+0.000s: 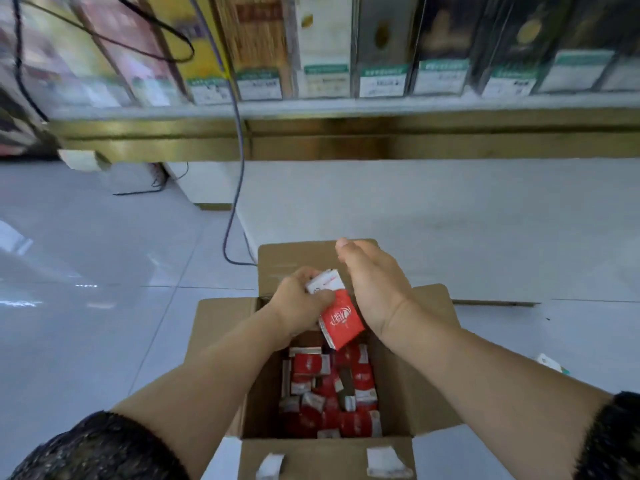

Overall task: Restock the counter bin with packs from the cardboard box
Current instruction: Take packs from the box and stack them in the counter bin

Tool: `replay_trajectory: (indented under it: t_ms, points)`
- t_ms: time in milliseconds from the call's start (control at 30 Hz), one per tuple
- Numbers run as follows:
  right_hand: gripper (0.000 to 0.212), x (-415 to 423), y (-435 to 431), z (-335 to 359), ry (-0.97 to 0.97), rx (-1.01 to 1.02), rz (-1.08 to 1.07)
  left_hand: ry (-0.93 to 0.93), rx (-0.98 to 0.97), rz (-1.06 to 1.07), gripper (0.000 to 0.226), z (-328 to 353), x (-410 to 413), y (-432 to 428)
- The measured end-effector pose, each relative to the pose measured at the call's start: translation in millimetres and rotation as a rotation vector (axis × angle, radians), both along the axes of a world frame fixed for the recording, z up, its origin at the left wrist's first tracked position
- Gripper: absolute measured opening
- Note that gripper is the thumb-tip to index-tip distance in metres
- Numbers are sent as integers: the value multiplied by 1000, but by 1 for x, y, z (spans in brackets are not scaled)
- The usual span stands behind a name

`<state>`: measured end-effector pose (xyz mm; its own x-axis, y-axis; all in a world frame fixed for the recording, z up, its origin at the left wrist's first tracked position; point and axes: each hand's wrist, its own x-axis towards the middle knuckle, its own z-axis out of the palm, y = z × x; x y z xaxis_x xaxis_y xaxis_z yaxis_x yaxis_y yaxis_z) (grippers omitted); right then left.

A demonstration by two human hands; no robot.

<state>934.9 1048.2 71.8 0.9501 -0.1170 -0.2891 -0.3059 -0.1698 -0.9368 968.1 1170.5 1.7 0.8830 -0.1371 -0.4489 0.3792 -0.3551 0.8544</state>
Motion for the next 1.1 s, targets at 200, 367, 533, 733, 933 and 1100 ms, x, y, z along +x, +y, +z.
replay_trajectory:
  t_ms: [200,367,533,733,933,1100]
  points:
    - [15,-20,-5,135,-183,-96,64,-149,-75,72,27,149,-14,3]
    - [29,-43,-17,263,-329,-169,129,-255,-147,104,40,284,-37,5]
    - [39,-64,-36,383,-514,-239,148,-376,-219,173,44,402,-62,-5]
    - [49,-68,-46,491,-481,-256,121,-636,-253,197,49,523,-79,-31]
    - [47,-42,-50,580,-457,-255,25,-919,-46,103,55,616,-54,-51]
    - [26,-4,-64,619,-430,-184,-73,-1019,-9,5,54,663,-13,-61]
